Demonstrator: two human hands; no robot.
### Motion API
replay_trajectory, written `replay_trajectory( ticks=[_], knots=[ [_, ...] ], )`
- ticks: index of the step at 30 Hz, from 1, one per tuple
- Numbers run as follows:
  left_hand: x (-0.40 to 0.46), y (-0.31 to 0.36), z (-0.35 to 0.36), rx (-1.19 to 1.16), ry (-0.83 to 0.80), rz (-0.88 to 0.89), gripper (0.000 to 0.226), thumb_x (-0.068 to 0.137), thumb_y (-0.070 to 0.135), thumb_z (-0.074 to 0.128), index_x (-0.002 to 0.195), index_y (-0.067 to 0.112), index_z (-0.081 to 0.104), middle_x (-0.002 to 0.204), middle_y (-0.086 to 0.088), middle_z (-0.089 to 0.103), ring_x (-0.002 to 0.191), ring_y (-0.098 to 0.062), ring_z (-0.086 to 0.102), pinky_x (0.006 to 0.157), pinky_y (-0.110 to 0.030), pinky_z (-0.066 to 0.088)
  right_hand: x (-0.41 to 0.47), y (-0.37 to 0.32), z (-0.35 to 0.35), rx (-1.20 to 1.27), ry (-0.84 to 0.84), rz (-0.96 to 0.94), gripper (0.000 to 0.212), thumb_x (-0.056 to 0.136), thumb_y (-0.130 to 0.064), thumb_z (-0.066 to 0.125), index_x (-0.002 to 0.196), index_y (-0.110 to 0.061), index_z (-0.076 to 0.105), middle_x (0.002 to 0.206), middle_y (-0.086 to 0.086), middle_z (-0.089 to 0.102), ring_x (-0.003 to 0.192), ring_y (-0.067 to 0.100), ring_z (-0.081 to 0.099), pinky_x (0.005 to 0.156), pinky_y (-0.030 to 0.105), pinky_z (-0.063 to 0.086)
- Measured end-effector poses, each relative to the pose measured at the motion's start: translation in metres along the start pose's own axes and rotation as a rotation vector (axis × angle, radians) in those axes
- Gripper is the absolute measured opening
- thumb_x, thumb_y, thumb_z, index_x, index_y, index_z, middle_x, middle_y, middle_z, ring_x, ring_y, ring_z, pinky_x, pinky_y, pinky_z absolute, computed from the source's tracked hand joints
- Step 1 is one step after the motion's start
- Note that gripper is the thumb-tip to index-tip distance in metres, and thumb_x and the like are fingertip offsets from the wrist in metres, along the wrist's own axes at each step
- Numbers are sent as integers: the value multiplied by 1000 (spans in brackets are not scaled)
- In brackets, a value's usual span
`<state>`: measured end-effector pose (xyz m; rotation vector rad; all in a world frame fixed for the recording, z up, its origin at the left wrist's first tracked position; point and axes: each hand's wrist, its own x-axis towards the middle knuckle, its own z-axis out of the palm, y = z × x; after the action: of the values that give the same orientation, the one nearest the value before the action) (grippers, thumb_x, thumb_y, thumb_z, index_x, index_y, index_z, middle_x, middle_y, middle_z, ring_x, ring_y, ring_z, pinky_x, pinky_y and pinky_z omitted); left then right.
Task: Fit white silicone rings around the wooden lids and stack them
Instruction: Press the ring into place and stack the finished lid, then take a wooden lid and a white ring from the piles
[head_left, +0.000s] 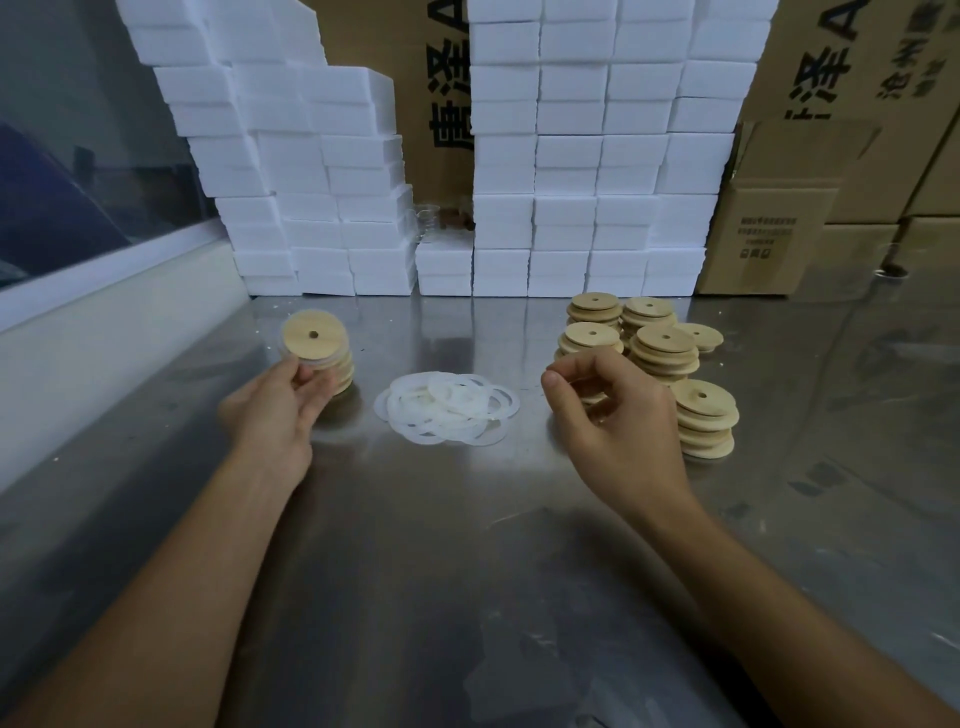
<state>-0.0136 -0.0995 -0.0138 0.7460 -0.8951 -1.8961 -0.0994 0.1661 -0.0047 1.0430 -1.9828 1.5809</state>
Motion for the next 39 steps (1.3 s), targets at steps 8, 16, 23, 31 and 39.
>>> replay_trajectory(
  ticks=[8, 16, 23, 31, 39],
  knots=[
    [23, -3, -1, -18, 2, -28, 12, 95, 12, 61, 87, 3, 58, 81, -4, 60, 78, -15, 68, 63, -18, 56, 1, 1, -2, 4, 4, 5, 9, 89, -13, 69, 86, -21, 67, 79, -16, 67, 73, 1, 63, 59, 13, 47],
    [32, -6, -1, 28, 56, -30, 9, 97, 11, 58, 89, 7, 58, 79, -2, 57, 64, -9, 63, 53, -14, 52, 1, 1, -2, -3, -5, 6, 7, 90, -13, 69, 87, -20, 67, 79, -16, 67, 74, 4, 64, 60, 15, 50],
    [1, -22, 2, 500, -7, 300, 13, 91, 9, 60, 79, 12, 61, 59, -1, 60, 37, -4, 51, 39, -18, 43, 9, 5, -11, -144, 49, 23, 3, 88, -14, 69, 86, -17, 68, 77, -13, 67, 75, 3, 63, 64, 9, 45],
    [-64, -45, 20, 1142, -517, 850, 10, 80, 21, 73, 76, 25, 65, 70, 11, 61, 63, -12, 56, 63, -28, 48, 14, 19, -30, -734, -282, 262, 22, 80, -36, 66, 94, -20, 72, 87, 3, 70, 88, 30, 62, 69, 36, 47],
    [-75, -52, 20, 1517, -645, 833, 16, 92, 30, 63, 99, 20, 73, 101, 2, 59, 98, -19, 54, 83, -40, 48, 14, 28, -30, -802, -334, 330, 30, 84, -35, 64, 110, -20, 65, 110, 8, 64, 106, 34, 54, 83, 40, 45]
  ],
)
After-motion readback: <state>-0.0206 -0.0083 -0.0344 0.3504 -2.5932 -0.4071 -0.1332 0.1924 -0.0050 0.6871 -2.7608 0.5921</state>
